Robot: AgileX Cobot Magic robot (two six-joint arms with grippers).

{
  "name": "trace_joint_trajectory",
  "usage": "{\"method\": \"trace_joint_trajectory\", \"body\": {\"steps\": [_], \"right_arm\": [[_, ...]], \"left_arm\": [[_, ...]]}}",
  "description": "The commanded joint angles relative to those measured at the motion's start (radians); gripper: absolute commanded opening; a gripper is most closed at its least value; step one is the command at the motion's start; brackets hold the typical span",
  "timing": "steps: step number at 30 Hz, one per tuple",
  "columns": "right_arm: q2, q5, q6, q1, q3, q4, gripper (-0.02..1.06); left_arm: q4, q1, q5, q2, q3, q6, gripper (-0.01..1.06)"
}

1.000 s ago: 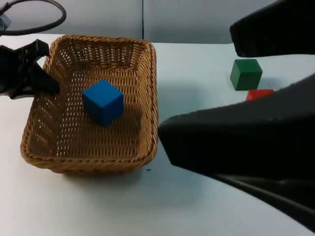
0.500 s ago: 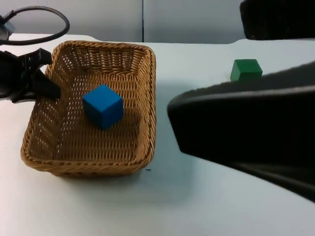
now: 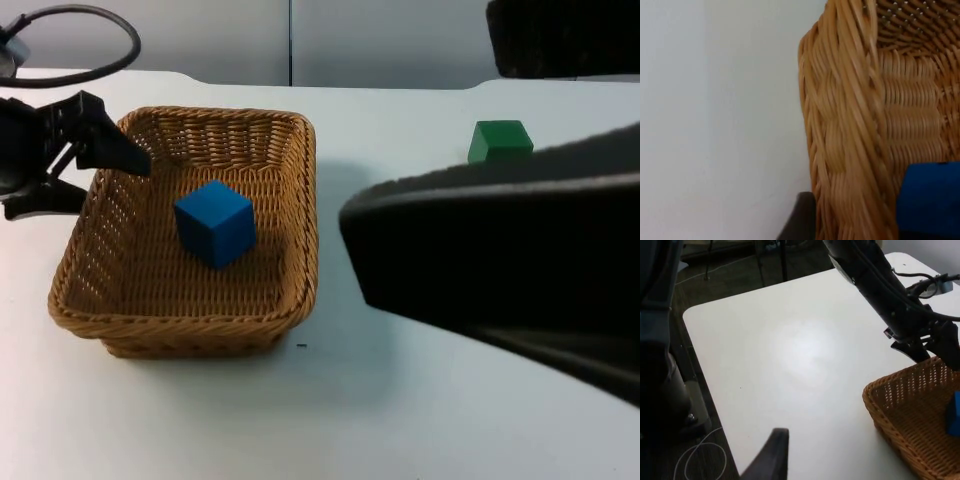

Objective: Pick up the basket with the left hand and place the blue cube into the basket with the right hand.

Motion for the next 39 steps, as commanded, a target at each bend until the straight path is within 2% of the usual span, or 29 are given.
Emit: {"method": "trace_joint_trajectory", "body": {"steps": [1,7,10,18,20,21,24,26,32,35,37,39], "right_arm": [[-0.004,-0.012,0.002,0.003,0.007,-0.014,0.99],[-0.004,-0.012,-0.003,0.003,0.007,-0.022,0.99],[-0.004,-0.012,-0.002,0.003,0.007,-0.042,0.99],[-0.004,-0.012,-0.002,0.003,0.007,-0.092,0.99],[-0.004,-0.020,-0.002,0.003,0.007,-0.103,0.99],[-0.004,-0.020,-0.002,0.003,0.007,-0.103,0.99],[-0.004,-0.041,-0.002,0.003,0.007,-0.132,0.99],[-0.004,-0.043,0.000,0.003,0.007,-0.145,0.99],[-0.004,-0.036,0.005,0.003,0.007,-0.188,0.99],[-0.004,-0.036,0.010,0.003,0.007,-0.214,0.99],[-0.004,-0.033,0.024,0.003,0.007,-0.231,0.99],[-0.004,-0.031,0.066,0.003,0.013,-0.259,0.99]], "left_arm": [[-0.004,0.005,0.020,-0.033,-0.009,0.006,0.80],[0.085,0.016,0.024,-0.140,-0.074,0.025,0.80],[0.135,0.023,0.036,-0.262,-0.127,0.022,0.80],[0.182,0.025,0.053,-0.541,-0.149,-0.018,0.80],[0.239,0.025,0.062,-0.631,-0.149,-0.103,0.80],[0.239,0.025,0.062,-0.631,-0.149,-0.103,0.80],[0.355,0.025,0.089,-0.783,-0.143,-0.268,0.80],[0.373,0.018,0.089,-0.828,-0.133,-0.288,0.80],[0.395,-0.051,0.070,-1.046,-0.015,-0.293,0.80],[0.475,-0.103,0.025,-1.194,0.116,-0.324,0.80],[0.508,-0.109,0.018,-1.237,0.158,-0.352,0.80],[0.599,-0.109,-0.002,-1.339,0.252,-0.418,0.80]]}}
